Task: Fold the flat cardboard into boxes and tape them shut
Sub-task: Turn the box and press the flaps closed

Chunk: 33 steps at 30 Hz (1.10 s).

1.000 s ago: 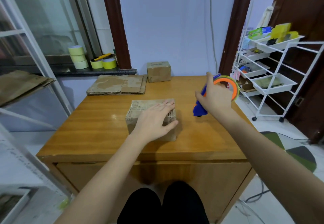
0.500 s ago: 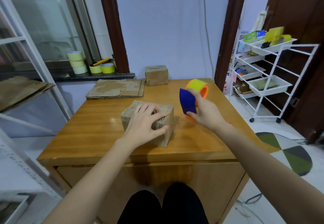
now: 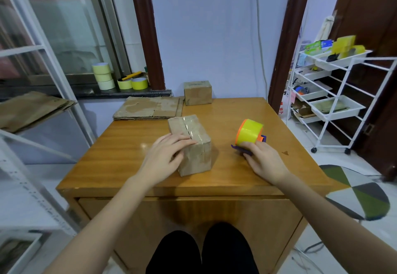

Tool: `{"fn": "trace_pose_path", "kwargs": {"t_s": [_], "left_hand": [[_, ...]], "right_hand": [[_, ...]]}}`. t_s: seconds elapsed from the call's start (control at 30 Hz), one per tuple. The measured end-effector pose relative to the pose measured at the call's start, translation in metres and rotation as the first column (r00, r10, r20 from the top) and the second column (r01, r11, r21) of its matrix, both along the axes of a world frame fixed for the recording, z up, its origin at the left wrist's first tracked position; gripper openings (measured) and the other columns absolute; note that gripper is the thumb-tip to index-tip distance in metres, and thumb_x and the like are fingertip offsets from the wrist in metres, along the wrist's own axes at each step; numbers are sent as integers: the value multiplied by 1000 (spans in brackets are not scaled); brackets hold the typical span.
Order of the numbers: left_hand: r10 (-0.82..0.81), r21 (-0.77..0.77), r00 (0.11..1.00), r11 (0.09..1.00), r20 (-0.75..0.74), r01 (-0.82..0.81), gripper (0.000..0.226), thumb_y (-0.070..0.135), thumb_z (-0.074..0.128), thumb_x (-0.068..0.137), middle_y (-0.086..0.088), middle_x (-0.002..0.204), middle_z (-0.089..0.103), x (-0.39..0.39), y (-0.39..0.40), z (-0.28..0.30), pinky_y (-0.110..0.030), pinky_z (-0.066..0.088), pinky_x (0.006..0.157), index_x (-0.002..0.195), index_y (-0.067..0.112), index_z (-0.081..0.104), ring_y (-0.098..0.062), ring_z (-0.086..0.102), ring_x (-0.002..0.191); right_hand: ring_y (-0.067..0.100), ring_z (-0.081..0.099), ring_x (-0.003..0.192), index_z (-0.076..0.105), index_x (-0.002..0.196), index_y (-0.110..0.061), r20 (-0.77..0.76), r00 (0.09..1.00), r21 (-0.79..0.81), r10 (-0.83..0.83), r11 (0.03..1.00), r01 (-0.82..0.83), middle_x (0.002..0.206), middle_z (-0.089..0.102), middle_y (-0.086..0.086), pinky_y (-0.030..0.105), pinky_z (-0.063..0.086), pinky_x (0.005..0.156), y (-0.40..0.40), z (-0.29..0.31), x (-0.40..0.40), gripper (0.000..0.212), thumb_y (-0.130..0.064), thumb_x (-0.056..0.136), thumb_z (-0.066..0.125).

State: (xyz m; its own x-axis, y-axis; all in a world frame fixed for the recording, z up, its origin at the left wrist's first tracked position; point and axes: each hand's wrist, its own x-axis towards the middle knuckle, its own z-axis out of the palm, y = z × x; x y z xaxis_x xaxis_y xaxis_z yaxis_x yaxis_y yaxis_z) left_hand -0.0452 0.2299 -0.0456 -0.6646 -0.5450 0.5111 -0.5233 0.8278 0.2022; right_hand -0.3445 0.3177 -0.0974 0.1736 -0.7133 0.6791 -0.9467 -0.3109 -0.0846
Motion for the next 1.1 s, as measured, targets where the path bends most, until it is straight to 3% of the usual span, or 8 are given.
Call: {"fn": "trace_pose_path", "kwargs": {"t_s": [0.13,0.37,0.53,0.63,0.7,0.8,0.93,1.1], "left_hand": [[34,35,999,999,-9,-33,40,12,48,94,13,136,53,-2,1,0,-26,15,112,128,31,58,-4,36,134],[62,130,997,990,-36,-57,43,10,52,92,16,139,49,-5,7,2,-27,30,104,129,32,57,9,24,130],[71,200,996,978,-46,-60,42,13,53,92,18,140,47,-7,8,4,-33,36,104,128,34,57,5,25,135],[75,235,994,970,-75,-55,39,14,55,92,18,139,48,-9,8,5,-33,33,107,126,34,58,8,23,132],[77,259,993,964,-93,-51,38,15,56,92,17,140,47,-10,9,5,-32,30,107,125,33,59,7,23,134],[80,298,990,954,-120,-41,34,18,57,92,16,139,48,-12,9,4,-31,27,107,122,32,60,-1,26,138],[82,410,976,912,-201,8,23,20,59,92,16,129,52,-18,8,6,-34,30,108,112,30,63,-3,37,129],[71,446,974,894,-215,33,15,19,60,91,15,118,51,-24,7,12,-26,33,98,104,25,64,-4,46,114]], "right_hand": [[31,66,82,39,127,-27,12,1000,138,3,990,-5,101,67,11,34,54,65,12,-3,-4,64,-8,78,75],[29,63,93,35,134,-30,16,1000,227,0,974,-4,118,61,9,35,54,70,30,-7,-16,59,-8,86,62],[17,51,67,37,131,-37,79,994,233,-79,971,59,103,47,0,28,41,51,41,-8,-21,65,0,83,59],[28,61,98,53,126,-25,96,978,147,-186,974,171,125,45,13,31,52,59,49,-6,-18,58,0,76,69],[35,56,114,63,118,-14,130,949,79,-287,957,279,132,43,22,39,55,71,52,-3,-12,46,-2,74,72],[34,58,102,64,106,-7,267,900,8,-344,935,354,122,50,19,33,48,67,50,11,12,25,-7,80,64],[10,53,84,63,94,-9,272,941,47,-200,980,195,95,60,3,20,34,64,35,34,60,24,-26,84,49],[13,60,80,67,93,-18,268,929,288,-255,942,175,80,59,-10,29,42,67,10,46,116,18,-34,92,58]]}}
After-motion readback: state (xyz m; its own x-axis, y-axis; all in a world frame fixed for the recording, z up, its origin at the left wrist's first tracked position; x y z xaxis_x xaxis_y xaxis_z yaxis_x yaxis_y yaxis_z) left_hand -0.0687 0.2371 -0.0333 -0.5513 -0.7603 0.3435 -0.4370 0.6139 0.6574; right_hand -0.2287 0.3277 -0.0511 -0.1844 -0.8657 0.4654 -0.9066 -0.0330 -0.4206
